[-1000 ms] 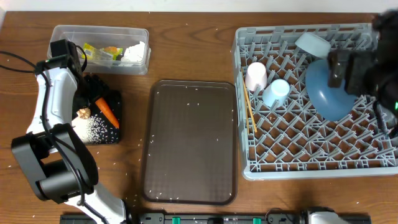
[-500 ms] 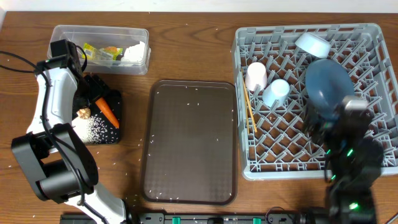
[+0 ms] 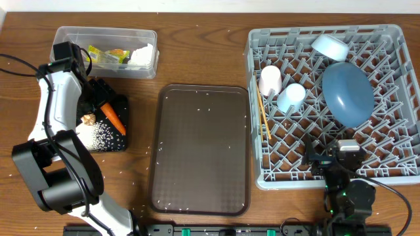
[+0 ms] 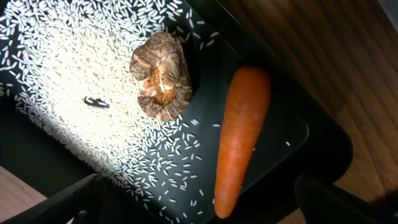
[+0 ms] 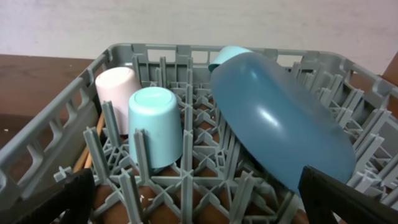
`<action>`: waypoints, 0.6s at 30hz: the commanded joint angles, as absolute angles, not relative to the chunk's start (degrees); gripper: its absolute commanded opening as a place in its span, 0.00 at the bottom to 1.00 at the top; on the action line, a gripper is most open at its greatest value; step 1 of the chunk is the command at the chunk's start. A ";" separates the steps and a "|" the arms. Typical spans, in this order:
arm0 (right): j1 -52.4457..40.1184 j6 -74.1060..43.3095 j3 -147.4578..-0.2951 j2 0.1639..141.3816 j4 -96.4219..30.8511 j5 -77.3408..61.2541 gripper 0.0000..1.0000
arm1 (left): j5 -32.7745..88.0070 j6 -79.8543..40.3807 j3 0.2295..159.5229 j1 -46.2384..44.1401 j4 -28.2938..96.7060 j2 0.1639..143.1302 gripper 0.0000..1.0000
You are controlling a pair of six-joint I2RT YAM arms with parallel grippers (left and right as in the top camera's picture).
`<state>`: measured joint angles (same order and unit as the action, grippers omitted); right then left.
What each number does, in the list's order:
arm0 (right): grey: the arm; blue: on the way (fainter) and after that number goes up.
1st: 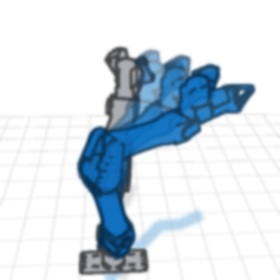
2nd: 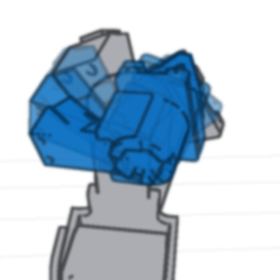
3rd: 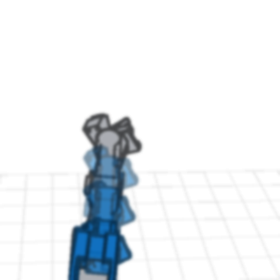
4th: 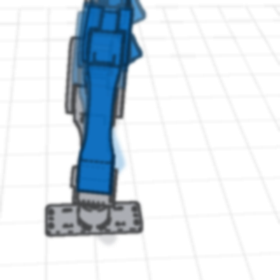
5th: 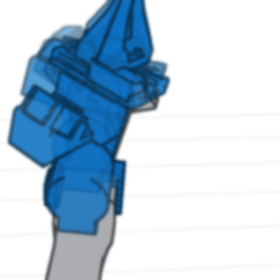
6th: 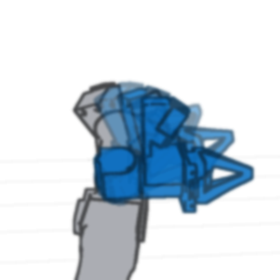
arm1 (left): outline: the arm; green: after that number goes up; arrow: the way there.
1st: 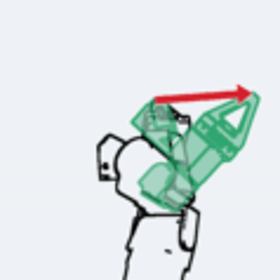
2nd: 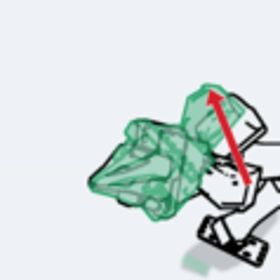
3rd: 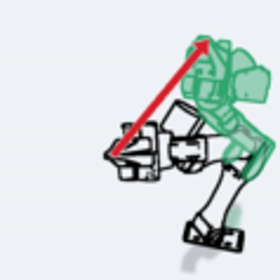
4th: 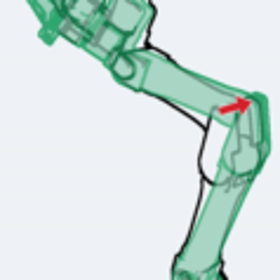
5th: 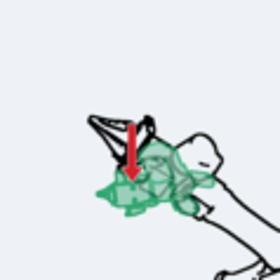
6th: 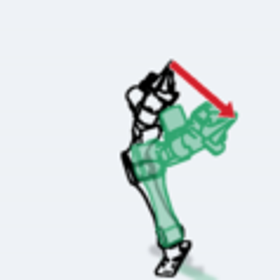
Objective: Sort waste into correct bins and load items into the dishwasher rack
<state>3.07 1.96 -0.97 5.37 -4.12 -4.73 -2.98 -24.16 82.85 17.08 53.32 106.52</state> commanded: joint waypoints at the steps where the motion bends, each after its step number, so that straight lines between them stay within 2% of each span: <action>1: 2.15 2.26 -0.32 4.01 -3.77 -5.34 0.99 | -3.05 -24.25 82.61 17.02 53.43 107.18 0.98; 18: 1.10 2.22 -0.32 0.30 -3.77 -5.41 0.99 | -3.05 -24.25 82.61 17.02 53.43 107.18 0.98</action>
